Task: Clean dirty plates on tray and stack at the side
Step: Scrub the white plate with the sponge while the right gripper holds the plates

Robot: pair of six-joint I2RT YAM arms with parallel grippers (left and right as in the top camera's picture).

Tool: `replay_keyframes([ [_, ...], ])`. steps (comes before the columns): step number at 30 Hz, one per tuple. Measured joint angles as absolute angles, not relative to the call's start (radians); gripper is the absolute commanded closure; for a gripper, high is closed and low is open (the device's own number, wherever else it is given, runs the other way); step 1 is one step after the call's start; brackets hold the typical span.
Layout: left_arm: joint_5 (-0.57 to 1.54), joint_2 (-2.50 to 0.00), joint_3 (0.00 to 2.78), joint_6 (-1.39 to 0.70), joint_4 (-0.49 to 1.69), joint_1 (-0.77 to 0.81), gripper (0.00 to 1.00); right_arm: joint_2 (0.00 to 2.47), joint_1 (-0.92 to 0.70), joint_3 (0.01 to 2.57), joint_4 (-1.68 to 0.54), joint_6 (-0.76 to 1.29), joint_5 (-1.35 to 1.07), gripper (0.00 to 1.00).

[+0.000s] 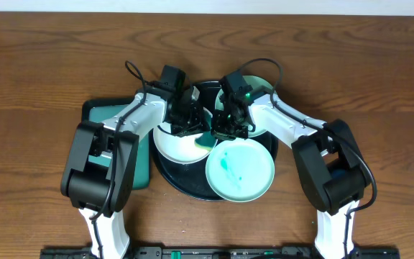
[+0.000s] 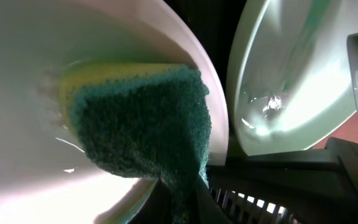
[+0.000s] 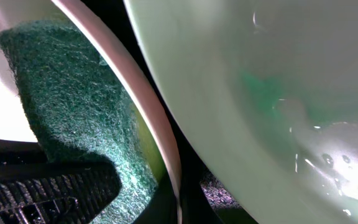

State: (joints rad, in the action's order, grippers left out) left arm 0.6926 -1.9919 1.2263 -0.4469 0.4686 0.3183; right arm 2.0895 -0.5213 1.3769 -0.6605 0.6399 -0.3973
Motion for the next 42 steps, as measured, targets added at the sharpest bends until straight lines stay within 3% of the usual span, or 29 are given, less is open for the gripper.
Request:
replay_keyframes([
  [11,0.516,-1.977,1.241,-0.48,0.521,0.342,0.93,2.09,-0.52,1.376,-0.669,0.648,-0.401,0.99],
  [23,0.105,-1.918,1.265,-0.467,0.711,0.279,0.93,2.09,-0.52,1.376,-0.67,0.651,-0.401,0.99],
  [29,0.001,-1.909,1.265,-0.455,0.755,0.263,0.93,2.09,-0.52,1.376,-0.67,0.651,-0.401,0.99],
  [34,0.051,-1.908,1.265,-0.433,0.775,0.258,0.94,2.09,-0.52,1.376,-0.67,0.651,-0.401,0.99],
  [42,0.488,-1.909,1.253,-0.355,0.752,0.231,0.93,2.09,-0.52,1.376,-0.67,0.651,-0.401,0.99],
])
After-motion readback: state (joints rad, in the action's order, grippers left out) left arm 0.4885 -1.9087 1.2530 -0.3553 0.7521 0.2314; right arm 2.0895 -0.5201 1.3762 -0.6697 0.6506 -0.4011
